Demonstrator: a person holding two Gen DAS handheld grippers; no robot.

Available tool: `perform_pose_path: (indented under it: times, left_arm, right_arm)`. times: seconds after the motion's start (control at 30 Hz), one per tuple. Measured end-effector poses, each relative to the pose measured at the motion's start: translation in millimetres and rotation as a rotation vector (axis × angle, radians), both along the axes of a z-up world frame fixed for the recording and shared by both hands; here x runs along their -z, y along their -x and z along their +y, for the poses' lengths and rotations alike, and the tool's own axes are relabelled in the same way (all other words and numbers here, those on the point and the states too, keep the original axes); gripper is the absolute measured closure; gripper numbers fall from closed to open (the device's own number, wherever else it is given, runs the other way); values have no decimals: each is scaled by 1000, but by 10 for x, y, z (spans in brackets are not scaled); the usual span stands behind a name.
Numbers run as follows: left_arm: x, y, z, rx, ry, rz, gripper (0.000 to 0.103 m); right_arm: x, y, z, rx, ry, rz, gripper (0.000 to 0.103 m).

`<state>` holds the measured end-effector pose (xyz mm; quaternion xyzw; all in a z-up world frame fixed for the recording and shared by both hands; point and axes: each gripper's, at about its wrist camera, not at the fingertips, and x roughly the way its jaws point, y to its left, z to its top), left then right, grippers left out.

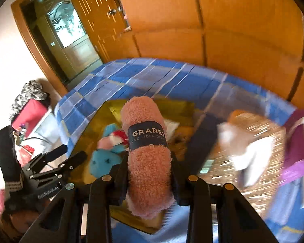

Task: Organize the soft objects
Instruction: 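Carry the pink towel roll into the gold tray and open the right tool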

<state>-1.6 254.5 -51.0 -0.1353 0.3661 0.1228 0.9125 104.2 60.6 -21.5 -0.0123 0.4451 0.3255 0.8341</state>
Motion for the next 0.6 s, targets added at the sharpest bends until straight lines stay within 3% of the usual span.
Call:
perform_pose_path:
  times: [0.17, 0.3, 0.6]
  left_arm:
    - [4, 18, -13, -2, -15, -6, 23]
    - [23, 11, -65, 11, -33, -6, 23]
    - [-64, 57, -255, 55, -83, -33, 21]
  right_arm:
    - [322, 84, 166, -38, -61, 152, 56]
    - [358, 204, 66, -29, -78, 153, 55]
    - [211, 617, -277, 50, 7, -59, 55]
